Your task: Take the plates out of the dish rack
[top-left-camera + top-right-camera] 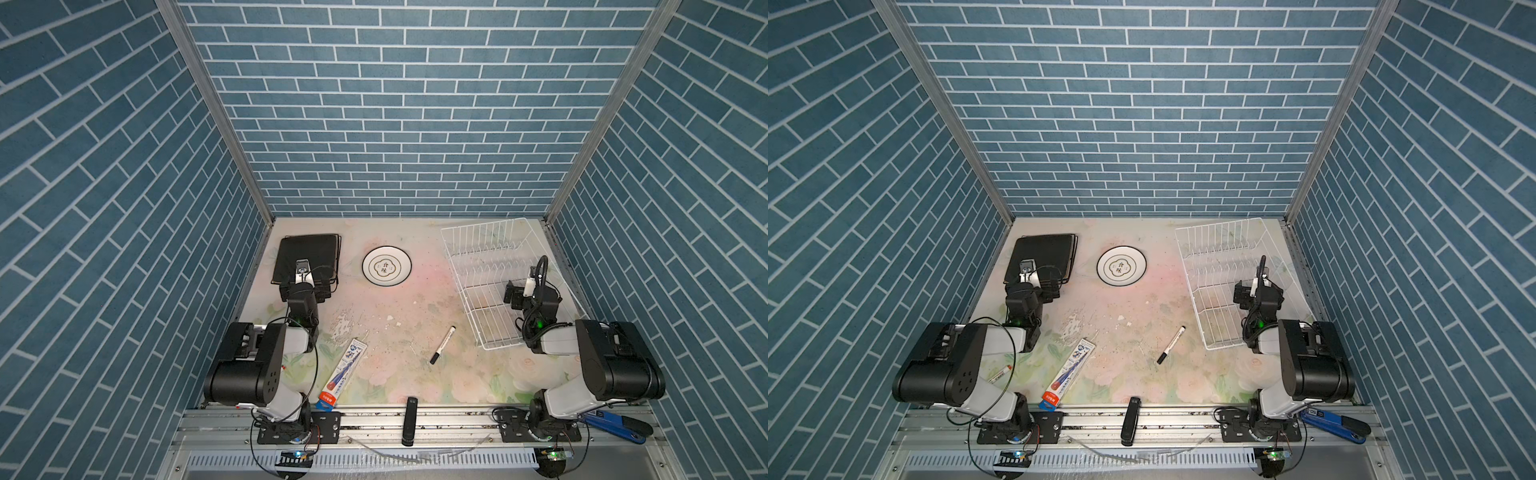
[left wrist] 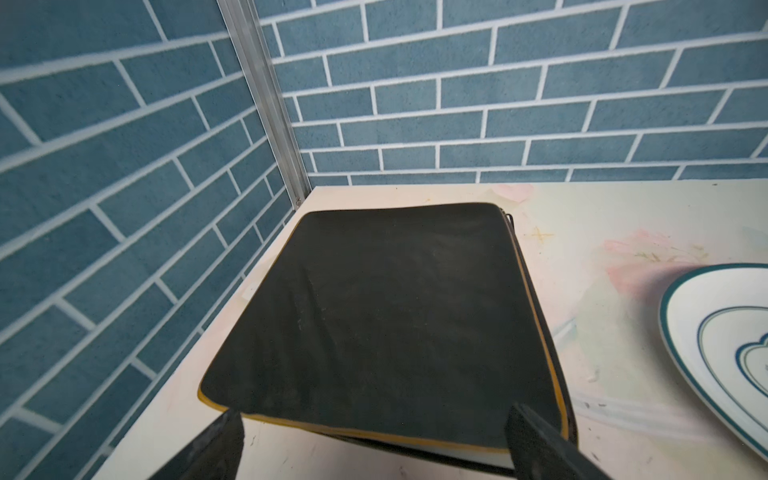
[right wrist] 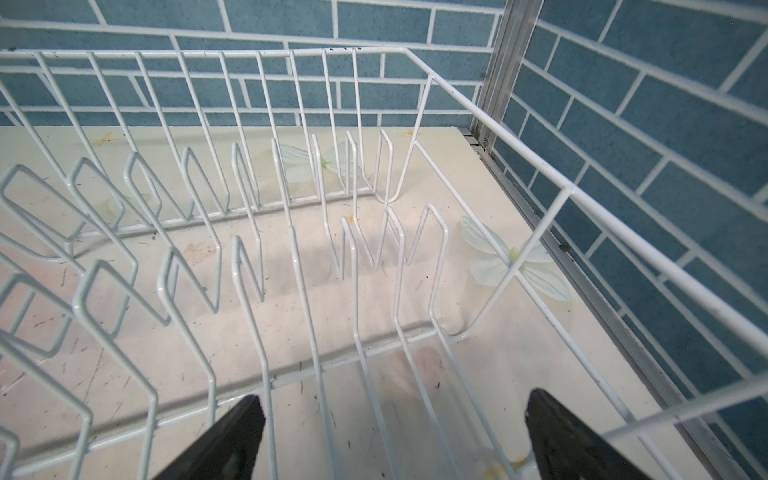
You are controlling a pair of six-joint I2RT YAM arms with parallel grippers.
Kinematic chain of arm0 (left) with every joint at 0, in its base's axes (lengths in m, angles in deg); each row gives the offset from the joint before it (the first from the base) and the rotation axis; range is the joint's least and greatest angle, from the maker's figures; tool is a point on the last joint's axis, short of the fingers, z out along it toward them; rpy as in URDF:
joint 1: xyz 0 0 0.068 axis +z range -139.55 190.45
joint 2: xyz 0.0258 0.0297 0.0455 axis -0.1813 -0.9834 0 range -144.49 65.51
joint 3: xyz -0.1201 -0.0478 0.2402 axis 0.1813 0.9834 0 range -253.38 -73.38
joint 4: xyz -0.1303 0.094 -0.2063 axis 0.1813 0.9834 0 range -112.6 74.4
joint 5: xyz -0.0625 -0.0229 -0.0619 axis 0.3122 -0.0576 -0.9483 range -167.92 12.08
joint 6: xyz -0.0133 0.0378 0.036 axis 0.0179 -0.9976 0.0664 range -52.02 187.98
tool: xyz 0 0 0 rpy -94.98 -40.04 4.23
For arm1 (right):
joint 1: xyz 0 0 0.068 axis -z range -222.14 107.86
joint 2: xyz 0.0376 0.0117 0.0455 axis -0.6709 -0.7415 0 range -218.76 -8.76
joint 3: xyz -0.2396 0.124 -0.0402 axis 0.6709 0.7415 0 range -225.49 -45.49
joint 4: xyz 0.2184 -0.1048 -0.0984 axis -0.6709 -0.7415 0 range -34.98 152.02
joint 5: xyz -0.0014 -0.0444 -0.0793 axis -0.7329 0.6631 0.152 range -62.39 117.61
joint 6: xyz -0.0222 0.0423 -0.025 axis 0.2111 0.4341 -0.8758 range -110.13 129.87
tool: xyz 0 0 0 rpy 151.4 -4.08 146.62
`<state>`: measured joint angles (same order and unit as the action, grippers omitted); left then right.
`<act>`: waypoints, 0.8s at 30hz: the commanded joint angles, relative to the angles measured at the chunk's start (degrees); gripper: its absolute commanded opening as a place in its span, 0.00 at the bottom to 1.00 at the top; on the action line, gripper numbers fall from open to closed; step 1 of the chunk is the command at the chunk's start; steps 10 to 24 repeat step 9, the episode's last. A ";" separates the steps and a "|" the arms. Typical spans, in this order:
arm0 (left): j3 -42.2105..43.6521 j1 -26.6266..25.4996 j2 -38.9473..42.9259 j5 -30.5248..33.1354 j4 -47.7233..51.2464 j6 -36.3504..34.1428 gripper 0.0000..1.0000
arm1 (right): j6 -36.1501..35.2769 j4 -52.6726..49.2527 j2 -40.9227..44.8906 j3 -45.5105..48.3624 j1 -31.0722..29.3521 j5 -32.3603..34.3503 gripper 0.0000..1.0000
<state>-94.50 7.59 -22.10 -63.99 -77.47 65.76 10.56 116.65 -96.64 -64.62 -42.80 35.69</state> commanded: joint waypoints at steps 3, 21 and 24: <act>0.39 0.22 0.21 -1.67 2.67 0.55 1.00 | -0.06 2.35 -0.50 0.38 -0.16 -0.03 0.99; 2.46 0.21 0.61 0.37 -0.92 1.23 1.00 | 0.81 -0.46 -0.38 -1.10 0.05 0.18 0.99; 2.46 0.21 0.61 0.37 -0.92 1.23 1.00 | 0.81 -0.46 -0.38 -1.10 0.05 0.18 0.99</act>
